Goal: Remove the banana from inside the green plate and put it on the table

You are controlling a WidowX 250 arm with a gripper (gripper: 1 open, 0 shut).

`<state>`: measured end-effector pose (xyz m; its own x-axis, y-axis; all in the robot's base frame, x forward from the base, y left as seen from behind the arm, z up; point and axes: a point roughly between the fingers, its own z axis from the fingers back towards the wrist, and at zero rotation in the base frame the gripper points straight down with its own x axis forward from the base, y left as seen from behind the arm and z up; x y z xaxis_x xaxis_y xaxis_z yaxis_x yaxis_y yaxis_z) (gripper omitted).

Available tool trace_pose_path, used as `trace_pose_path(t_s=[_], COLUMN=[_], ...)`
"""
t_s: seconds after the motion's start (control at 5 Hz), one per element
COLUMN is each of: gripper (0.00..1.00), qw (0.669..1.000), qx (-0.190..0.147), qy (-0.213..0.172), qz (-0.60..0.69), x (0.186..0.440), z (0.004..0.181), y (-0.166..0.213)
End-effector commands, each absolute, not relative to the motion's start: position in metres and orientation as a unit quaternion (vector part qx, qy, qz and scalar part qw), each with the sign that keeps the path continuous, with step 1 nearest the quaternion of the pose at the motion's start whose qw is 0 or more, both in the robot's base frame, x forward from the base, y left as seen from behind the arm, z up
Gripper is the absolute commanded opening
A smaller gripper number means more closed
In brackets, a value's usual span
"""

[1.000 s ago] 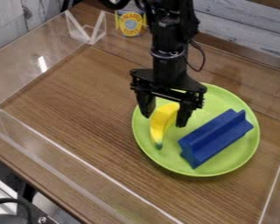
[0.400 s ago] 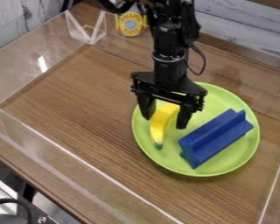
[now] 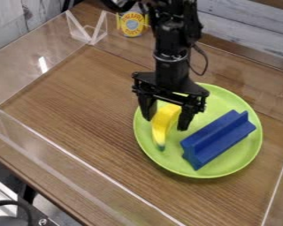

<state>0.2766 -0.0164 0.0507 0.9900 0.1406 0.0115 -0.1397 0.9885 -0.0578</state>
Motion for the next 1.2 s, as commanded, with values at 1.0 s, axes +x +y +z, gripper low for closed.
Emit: trace_pose_path(t_s=[1.0], gripper=[1.00], qw=[0.996], qx=[-0.040], qy=[-0.033], qz=[0.074], x=[0.2904], z=[0.0624], y=[-0.0117])
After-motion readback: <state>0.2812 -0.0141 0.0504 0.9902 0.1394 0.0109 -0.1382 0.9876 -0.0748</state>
